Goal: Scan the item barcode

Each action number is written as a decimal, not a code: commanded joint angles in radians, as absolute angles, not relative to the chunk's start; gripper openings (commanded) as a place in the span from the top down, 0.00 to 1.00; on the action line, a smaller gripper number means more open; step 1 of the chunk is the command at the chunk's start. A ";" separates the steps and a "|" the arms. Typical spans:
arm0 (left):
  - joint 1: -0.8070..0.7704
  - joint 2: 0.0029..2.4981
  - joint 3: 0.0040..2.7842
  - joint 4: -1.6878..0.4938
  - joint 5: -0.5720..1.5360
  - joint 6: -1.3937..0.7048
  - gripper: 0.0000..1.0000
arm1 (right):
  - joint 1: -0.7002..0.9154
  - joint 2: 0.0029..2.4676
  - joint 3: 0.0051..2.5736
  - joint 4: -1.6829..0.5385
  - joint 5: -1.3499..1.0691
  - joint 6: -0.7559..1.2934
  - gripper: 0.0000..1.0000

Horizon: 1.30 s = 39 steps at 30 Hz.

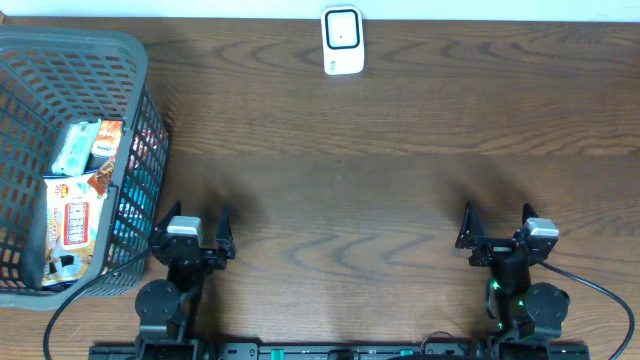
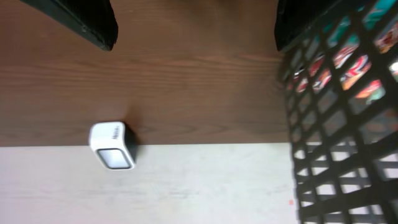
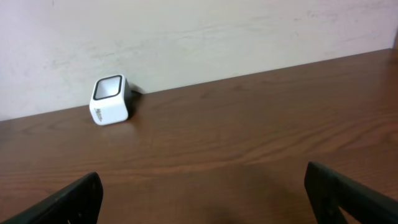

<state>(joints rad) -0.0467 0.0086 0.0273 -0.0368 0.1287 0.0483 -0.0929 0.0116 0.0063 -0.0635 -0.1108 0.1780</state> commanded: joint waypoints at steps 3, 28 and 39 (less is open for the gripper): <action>-0.049 0.005 0.012 -0.062 0.253 0.039 0.20 | -0.087 0.007 0.005 -0.068 -0.103 0.171 0.01; -0.049 0.256 0.430 -0.091 0.667 -0.111 0.20 | -0.087 0.007 0.006 -0.068 -0.103 0.171 0.01; -0.049 0.694 1.043 -0.455 0.663 -0.059 0.20 | -0.087 0.007 0.005 -0.068 -0.103 0.171 0.01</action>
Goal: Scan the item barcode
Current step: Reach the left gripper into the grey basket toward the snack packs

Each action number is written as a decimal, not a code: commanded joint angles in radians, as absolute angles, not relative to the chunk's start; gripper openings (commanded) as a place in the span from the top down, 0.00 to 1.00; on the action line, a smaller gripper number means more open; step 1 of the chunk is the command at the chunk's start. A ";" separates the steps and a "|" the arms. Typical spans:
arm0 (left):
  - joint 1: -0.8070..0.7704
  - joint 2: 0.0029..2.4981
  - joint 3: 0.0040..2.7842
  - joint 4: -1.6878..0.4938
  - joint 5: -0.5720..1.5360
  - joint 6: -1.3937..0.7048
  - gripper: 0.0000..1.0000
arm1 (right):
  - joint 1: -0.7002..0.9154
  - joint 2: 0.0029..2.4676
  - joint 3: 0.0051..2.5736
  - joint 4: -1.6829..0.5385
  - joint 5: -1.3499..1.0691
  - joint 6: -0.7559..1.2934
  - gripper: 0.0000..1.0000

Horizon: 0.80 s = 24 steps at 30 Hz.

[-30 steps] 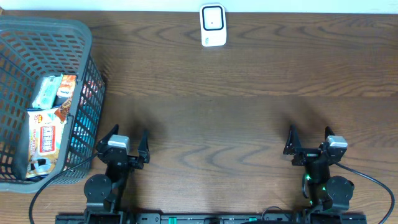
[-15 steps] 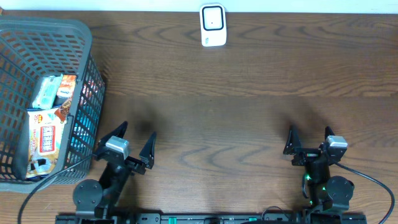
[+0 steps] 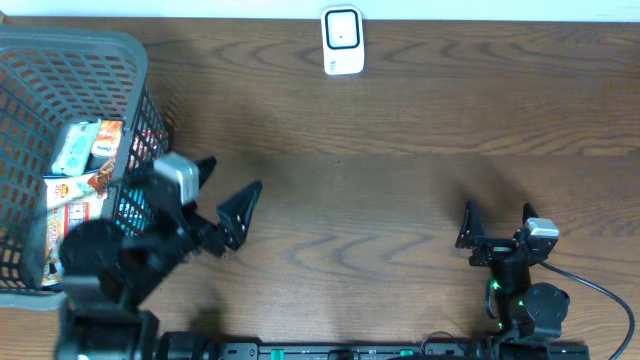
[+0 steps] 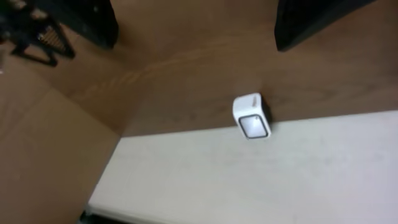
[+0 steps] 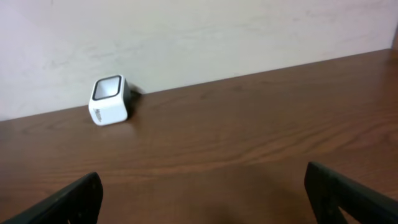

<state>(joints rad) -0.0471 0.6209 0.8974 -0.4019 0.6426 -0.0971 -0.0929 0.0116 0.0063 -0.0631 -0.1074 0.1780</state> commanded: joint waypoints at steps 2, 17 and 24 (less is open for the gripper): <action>-0.049 0.730 1.093 -0.513 0.667 -0.057 0.19 | -0.087 0.007 0.006 -0.068 -0.103 0.171 0.01; -0.049 0.851 1.224 -0.640 0.430 -0.155 0.19 | -0.087 0.007 0.006 -0.068 -0.103 0.171 0.01; -0.041 0.979 1.481 -0.796 -0.022 -0.262 0.20 | -0.087 0.007 0.006 -0.068 -0.103 0.171 0.01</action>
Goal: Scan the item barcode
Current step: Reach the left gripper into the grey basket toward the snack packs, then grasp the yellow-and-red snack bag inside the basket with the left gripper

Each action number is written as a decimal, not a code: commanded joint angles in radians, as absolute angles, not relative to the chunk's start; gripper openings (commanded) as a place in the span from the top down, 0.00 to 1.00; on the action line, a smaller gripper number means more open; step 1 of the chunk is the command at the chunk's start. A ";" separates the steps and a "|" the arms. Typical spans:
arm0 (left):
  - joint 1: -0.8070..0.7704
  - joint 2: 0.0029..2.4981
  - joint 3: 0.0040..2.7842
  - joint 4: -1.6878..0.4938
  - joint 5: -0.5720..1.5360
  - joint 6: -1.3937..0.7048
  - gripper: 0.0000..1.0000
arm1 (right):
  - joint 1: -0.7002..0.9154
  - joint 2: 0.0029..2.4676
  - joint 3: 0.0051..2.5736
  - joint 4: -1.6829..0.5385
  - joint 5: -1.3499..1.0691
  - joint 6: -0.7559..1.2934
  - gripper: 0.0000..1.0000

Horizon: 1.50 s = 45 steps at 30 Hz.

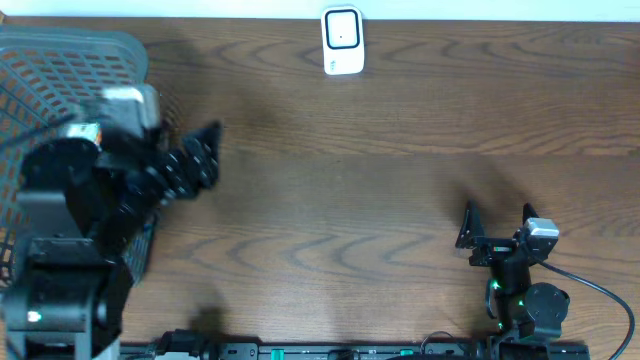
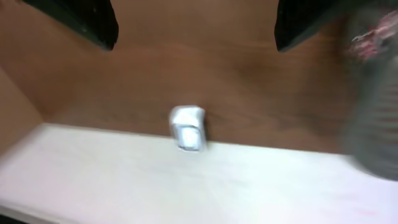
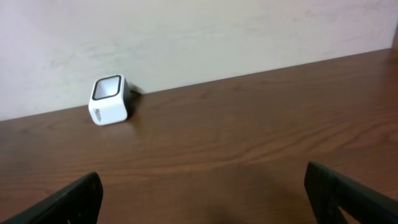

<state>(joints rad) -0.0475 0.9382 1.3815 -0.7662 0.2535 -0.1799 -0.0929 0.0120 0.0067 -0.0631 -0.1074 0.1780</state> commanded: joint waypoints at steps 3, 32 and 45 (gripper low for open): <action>0.002 1.040 1.584 -0.846 -0.179 -0.343 0.20 | -0.087 0.007 0.006 -0.068 -0.103 0.171 0.01; 0.630 1.694 1.468 -1.149 -0.192 -1.027 0.15 | -0.087 0.007 0.005 -0.068 -0.103 0.171 0.01; 0.630 1.711 1.178 -0.802 -0.192 -0.886 0.01 | -0.087 0.007 0.005 -0.068 -0.103 0.171 0.01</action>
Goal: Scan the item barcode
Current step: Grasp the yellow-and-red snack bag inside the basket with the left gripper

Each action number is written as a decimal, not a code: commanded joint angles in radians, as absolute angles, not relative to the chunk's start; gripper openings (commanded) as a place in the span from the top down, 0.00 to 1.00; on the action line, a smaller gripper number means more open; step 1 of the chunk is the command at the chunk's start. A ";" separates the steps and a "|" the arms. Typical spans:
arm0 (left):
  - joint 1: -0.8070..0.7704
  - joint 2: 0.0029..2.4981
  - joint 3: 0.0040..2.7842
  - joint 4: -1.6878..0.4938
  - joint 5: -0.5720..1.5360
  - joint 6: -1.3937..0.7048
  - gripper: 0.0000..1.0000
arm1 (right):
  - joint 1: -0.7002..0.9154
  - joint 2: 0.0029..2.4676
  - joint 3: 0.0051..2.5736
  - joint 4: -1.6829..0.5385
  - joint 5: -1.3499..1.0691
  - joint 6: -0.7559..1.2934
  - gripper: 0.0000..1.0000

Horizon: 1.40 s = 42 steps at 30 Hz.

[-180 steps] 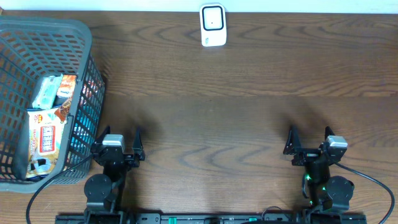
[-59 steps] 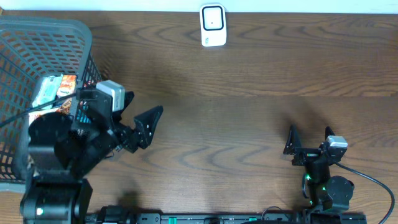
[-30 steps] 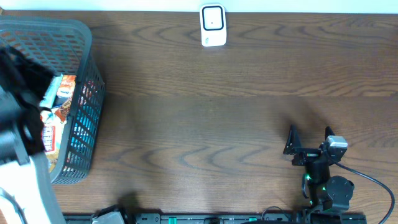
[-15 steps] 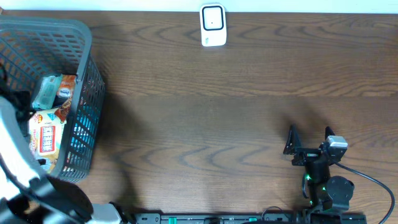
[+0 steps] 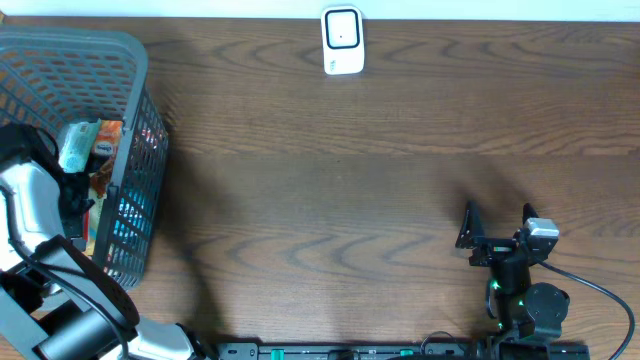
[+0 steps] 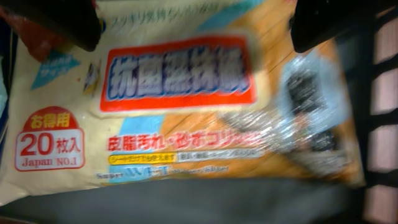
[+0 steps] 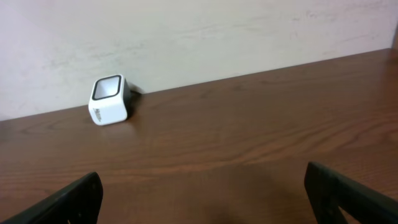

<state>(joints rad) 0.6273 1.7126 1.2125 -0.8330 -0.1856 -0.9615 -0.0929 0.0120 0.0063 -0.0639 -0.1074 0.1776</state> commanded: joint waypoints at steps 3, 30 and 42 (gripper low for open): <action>0.630 1.711 1.140 -0.757 -0.170 -0.887 0.02 | -0.087 0.007 0.006 -0.068 -0.103 0.171 0.01; 0.630 1.828 0.974 -0.636 -0.165 -0.843 0.93 | -0.087 0.007 0.005 -0.068 -0.103 0.171 0.01; 0.629 1.378 1.078 -0.686 -0.114 -0.820 0.93 | -0.087 0.007 0.006 -0.068 -0.103 0.171 0.01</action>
